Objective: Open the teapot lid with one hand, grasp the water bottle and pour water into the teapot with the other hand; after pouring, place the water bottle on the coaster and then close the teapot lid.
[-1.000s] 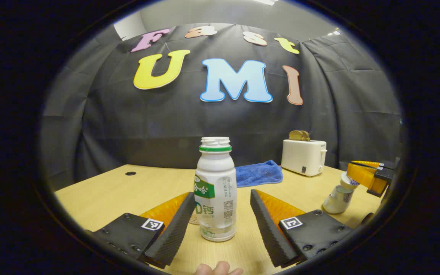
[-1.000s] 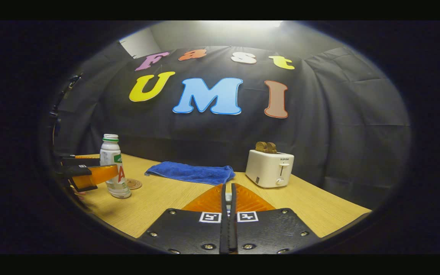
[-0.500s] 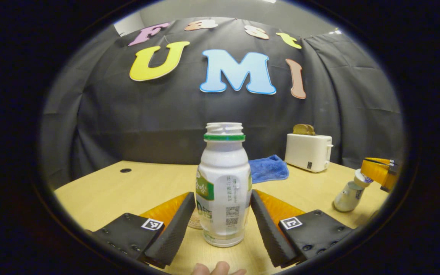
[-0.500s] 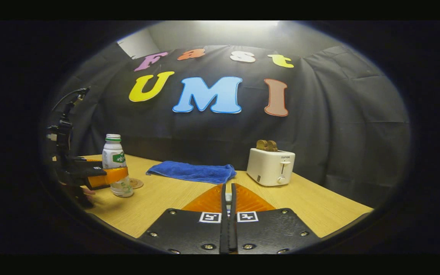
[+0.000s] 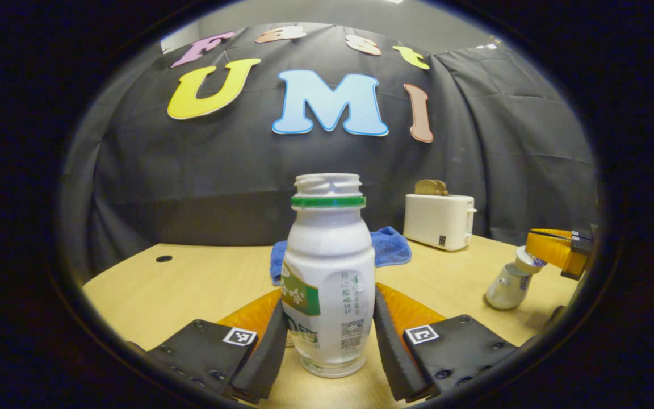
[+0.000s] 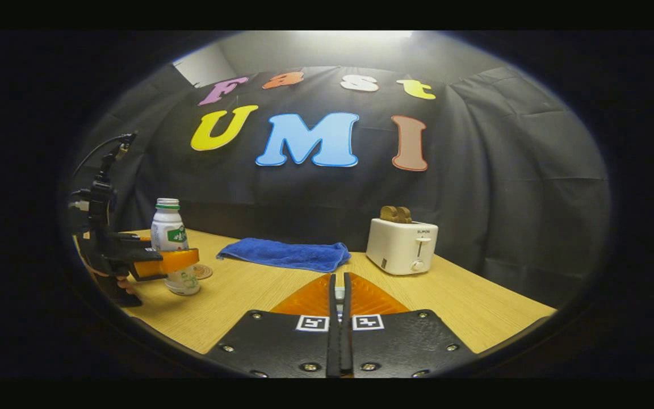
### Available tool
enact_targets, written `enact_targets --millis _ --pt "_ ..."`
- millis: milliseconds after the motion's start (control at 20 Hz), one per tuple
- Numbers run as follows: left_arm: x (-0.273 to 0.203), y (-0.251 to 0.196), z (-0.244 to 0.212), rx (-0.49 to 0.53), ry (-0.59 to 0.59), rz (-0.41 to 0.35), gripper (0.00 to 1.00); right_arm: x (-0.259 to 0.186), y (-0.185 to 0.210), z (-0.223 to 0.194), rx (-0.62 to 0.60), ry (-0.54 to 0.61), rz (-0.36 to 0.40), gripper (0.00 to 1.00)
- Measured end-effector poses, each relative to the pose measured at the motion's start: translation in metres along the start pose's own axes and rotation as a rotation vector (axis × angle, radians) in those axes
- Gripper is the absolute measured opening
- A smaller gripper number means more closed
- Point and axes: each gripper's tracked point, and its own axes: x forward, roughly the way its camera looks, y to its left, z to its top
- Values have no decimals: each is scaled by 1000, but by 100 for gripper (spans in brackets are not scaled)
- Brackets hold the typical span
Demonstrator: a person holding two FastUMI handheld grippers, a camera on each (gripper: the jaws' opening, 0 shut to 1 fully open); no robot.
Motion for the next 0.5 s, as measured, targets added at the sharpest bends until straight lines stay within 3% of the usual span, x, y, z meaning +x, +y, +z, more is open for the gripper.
enact_targets --millis 50,100,200,250,350,500 --pt "-4 -1 5 -1 -12 3 84 -2 -1 4 2 -9 -1 1" --pt "-7 -2 12 3 -31 8 74 -5 -1 6 -1 -17 -1 1" --pt "-15 -10 25 35 -56 7 82 -15 -5 13 0 -31 -4 0" --pt "-20 -17 28 63 -63 5 73 -24 -4 15 9 -34 2 1" --pt "-27 -29 33 145 -67 8 81 -41 -8 15 35 -23 6 1" --pt "-32 -55 32 252 -58 -19 82 -73 -20 17 51 -22 -9 1"
